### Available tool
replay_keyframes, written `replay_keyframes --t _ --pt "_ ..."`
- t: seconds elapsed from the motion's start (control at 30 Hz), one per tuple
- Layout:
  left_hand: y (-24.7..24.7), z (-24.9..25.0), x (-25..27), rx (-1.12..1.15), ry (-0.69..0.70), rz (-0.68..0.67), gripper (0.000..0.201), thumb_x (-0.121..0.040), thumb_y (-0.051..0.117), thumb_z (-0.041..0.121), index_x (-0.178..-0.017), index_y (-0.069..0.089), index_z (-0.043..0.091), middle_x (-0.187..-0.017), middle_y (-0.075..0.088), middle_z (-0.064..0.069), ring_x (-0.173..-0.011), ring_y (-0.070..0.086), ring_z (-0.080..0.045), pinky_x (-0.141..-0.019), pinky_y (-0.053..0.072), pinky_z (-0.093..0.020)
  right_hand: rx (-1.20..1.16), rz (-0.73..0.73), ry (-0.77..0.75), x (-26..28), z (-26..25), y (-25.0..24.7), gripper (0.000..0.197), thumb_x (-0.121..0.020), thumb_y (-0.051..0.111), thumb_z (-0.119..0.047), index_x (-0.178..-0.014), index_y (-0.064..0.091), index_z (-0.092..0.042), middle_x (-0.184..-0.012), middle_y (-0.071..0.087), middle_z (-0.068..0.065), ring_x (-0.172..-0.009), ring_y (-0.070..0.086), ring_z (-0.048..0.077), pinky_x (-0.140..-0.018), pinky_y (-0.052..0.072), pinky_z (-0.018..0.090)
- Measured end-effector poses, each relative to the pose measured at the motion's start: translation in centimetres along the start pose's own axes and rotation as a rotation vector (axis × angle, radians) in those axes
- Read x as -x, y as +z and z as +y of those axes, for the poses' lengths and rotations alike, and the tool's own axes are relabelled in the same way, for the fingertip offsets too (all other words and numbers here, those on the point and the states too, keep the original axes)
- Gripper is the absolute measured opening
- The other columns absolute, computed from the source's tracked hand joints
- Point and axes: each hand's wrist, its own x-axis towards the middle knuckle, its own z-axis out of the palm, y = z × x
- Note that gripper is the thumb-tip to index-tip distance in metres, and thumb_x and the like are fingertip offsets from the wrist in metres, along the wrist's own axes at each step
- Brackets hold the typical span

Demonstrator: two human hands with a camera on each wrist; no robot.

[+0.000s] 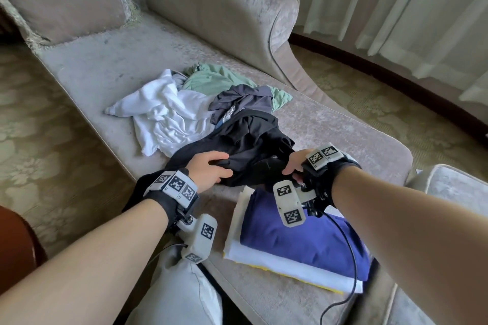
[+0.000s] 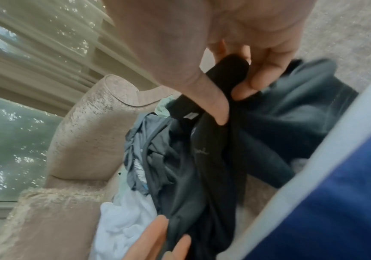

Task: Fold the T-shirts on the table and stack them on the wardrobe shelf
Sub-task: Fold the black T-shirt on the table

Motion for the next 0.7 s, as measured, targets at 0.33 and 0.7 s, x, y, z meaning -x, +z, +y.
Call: replay_keyframes --t 0.33,0.7 --pt "-2.2 6.9 4.5 0.205 0.134 -0.062 0.048 -0.085 0.068 -0.005 -0.128 0.058 0.013 -0.119 0.061 -0.008 -0.112 0.056 -0.020 -0.086 0.052 -0.032 -1.136 0.099 -0.146 7.5 -8.0 -4.2 0.024 -0.091 0.065 -0.011 -0.077 0.045 -0.012 -0.059 0.038 0.005 -0.042 0.035 0.013 -0.042 0.029 0.022" --pt "-7.5 13.4 10.9 0.431 0.334 0.218 0.004 -0.090 0.065 0.013 -0.088 0.068 0.014 -0.073 0.069 -0.001 -0.078 0.061 -0.020 -0.080 0.055 -0.037 -1.117 0.020 -0.604 17.6 -15.0 -5.4 0.019 -0.090 0.059 -0.003 -0.106 0.067 -0.007 -0.092 0.063 0.005 -0.084 0.060 0.017 -0.064 0.049 0.023"
